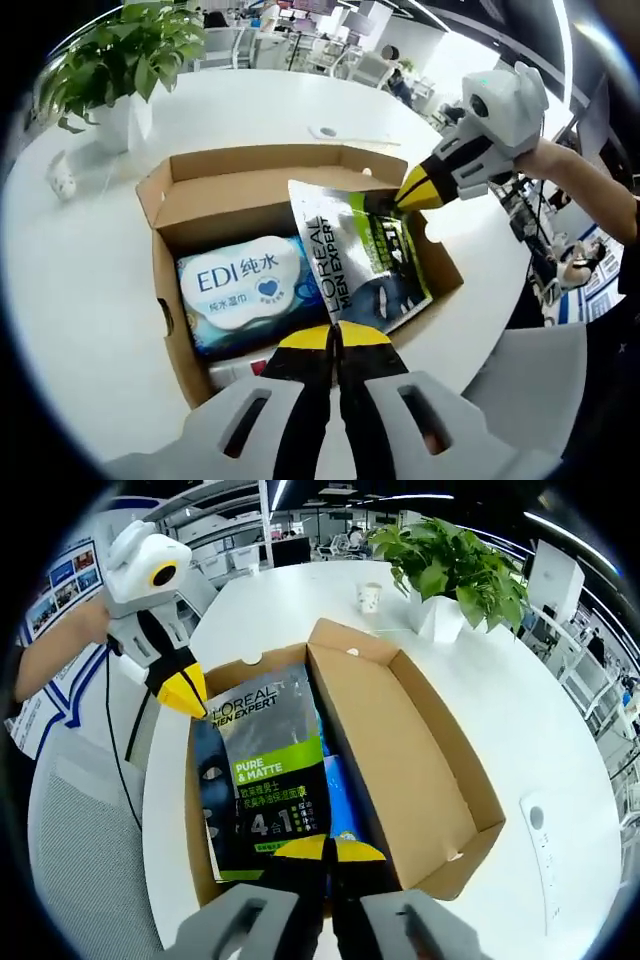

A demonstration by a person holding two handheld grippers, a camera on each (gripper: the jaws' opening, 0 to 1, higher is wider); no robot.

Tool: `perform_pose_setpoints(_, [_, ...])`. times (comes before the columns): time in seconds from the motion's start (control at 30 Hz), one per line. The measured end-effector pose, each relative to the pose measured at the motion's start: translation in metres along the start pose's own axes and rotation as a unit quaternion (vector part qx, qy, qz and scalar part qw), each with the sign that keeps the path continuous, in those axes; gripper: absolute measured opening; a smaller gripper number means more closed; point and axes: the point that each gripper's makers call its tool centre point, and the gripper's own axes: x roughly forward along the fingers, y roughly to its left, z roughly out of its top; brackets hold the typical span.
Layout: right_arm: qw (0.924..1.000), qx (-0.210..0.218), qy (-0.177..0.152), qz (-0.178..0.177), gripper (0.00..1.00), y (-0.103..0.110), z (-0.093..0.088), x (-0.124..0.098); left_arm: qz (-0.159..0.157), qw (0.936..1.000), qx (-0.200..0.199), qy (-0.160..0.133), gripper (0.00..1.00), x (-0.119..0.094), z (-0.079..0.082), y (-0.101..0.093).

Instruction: Operate the shoe box by opening the lid, removing the specified soft item, and placing it in the target area until the item is outside and the box remains undamaged.

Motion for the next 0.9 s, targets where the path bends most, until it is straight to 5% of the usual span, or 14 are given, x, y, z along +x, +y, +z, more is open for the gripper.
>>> perform_pose_setpoints(0.9, [0.9995, -0.006, -0.015, -0.028, 0.00, 0.001, 0.003, -0.041, -0.015, 0.9994, 0.016, -0.027, 0.00, -0.023, 0.023, -0.029])
